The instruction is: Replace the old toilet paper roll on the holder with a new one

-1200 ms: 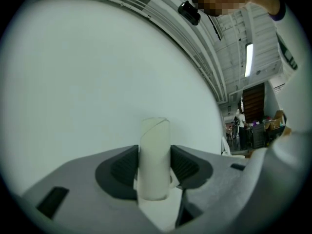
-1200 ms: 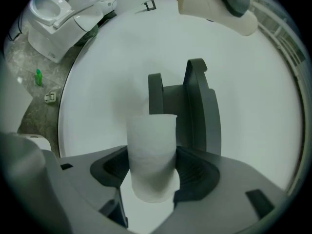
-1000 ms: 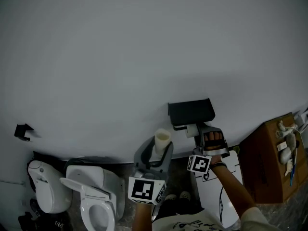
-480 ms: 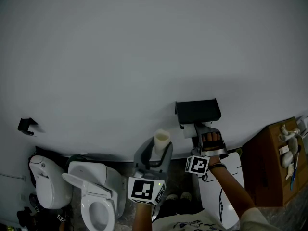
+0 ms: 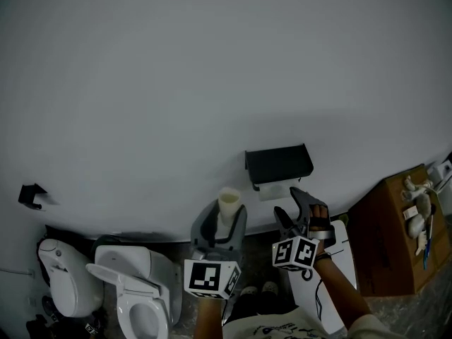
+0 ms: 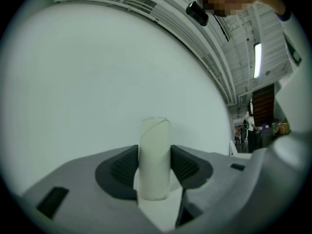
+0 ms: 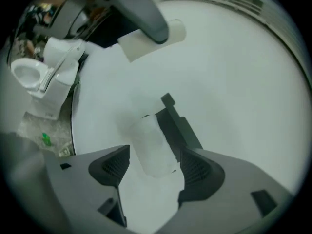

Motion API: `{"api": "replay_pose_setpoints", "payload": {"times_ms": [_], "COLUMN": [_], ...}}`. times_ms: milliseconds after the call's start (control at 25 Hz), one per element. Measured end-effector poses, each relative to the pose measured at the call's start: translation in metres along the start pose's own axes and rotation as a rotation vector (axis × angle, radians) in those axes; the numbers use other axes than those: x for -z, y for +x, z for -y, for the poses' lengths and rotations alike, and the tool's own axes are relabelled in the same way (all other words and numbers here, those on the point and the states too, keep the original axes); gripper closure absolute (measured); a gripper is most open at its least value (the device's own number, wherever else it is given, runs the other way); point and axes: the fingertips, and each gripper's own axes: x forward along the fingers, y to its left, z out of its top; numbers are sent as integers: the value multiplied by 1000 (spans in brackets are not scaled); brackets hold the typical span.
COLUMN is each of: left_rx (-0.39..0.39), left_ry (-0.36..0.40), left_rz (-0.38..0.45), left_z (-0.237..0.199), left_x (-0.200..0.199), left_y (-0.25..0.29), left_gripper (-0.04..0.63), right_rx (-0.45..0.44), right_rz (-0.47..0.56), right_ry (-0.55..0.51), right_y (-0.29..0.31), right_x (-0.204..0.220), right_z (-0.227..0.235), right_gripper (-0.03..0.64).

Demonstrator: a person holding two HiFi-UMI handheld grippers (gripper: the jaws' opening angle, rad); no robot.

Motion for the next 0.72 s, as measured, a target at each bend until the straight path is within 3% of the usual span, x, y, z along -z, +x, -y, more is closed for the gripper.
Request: {"api": "replay_pose_setpoints", "payload": {"times_ms": [360,480,560,640,720], "left_rx": [-19,-33,-43,-55,-64], "left_ry": [30,28,18,12,6], "left_rz": [28,34,36,37,39], "left_z": [0,-1,-2,-3,-5], "left_x": [-10,-12,-13,-13,-13], "left_y": [9,13,15,17,18], "left_gripper": [393,393,393,393,393], "right_rx": [21,60,107,160,195], "right_rz": [215,260,265,265,268], "right_ry": [705,893,978,1044,1080], "right_y": [-40,-49,-54,-58,-62], "right_x": [-6,3,13,23,29], "right_z": [72,92,100,105,110], "right_gripper": [299,306,366,491,546]}}
